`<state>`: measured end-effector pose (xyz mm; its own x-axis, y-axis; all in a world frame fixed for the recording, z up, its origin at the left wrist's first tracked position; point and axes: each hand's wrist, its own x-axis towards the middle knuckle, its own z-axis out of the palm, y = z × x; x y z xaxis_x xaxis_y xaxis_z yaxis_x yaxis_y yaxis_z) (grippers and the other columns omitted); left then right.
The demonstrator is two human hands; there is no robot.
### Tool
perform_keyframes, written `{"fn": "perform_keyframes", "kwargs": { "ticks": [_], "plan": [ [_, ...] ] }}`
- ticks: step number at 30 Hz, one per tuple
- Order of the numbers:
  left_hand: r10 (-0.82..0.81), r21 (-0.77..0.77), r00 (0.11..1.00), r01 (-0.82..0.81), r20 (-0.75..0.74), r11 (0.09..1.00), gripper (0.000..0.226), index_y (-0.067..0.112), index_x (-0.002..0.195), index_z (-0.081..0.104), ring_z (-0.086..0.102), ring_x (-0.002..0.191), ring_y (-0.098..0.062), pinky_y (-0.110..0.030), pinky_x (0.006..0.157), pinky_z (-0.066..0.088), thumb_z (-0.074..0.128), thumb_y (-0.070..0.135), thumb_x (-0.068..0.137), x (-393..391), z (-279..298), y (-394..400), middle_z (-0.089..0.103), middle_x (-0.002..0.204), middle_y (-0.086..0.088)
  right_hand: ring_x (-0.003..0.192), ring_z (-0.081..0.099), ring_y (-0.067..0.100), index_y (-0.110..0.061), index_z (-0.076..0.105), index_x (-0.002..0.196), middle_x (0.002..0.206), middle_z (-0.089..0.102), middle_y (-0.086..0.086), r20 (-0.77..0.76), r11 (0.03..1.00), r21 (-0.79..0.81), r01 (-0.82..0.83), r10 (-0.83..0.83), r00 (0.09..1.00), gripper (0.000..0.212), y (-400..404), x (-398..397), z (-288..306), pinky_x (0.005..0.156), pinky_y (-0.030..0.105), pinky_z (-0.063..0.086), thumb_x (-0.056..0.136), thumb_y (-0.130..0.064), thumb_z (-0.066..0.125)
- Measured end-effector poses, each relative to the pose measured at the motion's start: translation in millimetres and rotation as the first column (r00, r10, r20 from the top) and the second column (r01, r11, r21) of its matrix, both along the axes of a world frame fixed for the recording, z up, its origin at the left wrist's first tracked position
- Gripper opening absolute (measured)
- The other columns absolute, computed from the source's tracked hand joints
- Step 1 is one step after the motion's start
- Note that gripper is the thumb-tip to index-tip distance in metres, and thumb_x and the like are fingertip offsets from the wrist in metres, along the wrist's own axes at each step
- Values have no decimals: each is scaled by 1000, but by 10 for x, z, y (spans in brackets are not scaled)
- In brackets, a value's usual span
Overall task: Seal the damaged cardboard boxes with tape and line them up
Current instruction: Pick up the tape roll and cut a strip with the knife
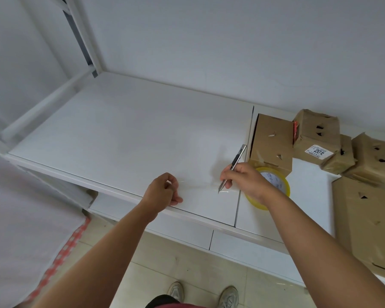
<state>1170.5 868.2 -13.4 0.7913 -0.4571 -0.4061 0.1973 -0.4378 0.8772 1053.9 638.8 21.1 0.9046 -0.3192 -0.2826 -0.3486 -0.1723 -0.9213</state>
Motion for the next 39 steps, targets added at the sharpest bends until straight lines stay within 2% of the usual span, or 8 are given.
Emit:
{"fn": "perform_keyframes", "kwargs": {
  "ticks": [6,9,13,20,23,28,34,39],
  "plan": [
    [-94,-92,990,85,-108,992,12,4,90,57,74,72,-23,-28,64,60,51,4,100,59,50,85,63,75,-15,70,60,8,-16,71,92,72,67,-7,271,966,128,226,-253,929,17,100,25,-50,74,26,48,96,-5,59],
    [-142,-111,983,128,-119,985,10,3,92,56,72,70,-23,-29,65,60,53,6,100,93,79,85,64,71,-14,95,65,21,-11,69,116,104,70,3,336,915,-381,132,4,942,25,211,-8,-143,86,30,49,94,-2,61],
    [-145,-113,984,134,-102,985,9,1,93,56,72,69,-23,-29,64,60,54,8,100,101,72,73,61,73,-18,109,53,33,-14,40,148,131,57,9,-40,579,-803,-142,185,982,52,240,96,-237,82,43,49,97,-10,50],
    [-120,-137,988,106,-95,985,12,5,89,56,71,66,-23,-32,65,61,56,10,100,70,14,90,58,64,-9,99,59,27,-11,54,113,108,60,6,-263,294,-929,-223,-101,960,16,185,492,-114,61,34,37,99,-13,47],
    [-89,-142,991,75,-98,987,12,6,89,55,72,66,-24,-33,65,61,54,9,101,73,3,85,56,68,-10,91,60,28,-11,53,111,100,58,6,-270,346,-910,-227,-82,959,14,160,525,-81,60,33,36,100,-16,46],
    [-65,-144,988,45,-139,989,12,5,89,55,73,69,-26,-31,61,59,53,7,101,117,-7,123,56,74,-15,62,42,24,-12,51,118,84,51,3,-211,157,-963,-219,62,975,27,67,433,-44,50,29,27,93,-4,46],
    [-95,-112,985,79,-147,991,13,4,88,57,74,70,-27,-30,60,59,50,2,100,129,-14,119,58,75,-15,67,48,26,-8,51,112,77,41,1,-290,189,-941,-280,-31,956,37,-13,420,-20,48,28,24,79,7,45],
    [-92,-115,984,75,-151,991,14,3,89,57,74,69,-27,-29,59,58,49,1,99,128,-6,122,58,72,-14,105,59,31,-28,48,140,120,62,6,-336,460,-808,-367,152,930,44,44,361,-97,78,34,48,98,-16,39]
  ]
}}
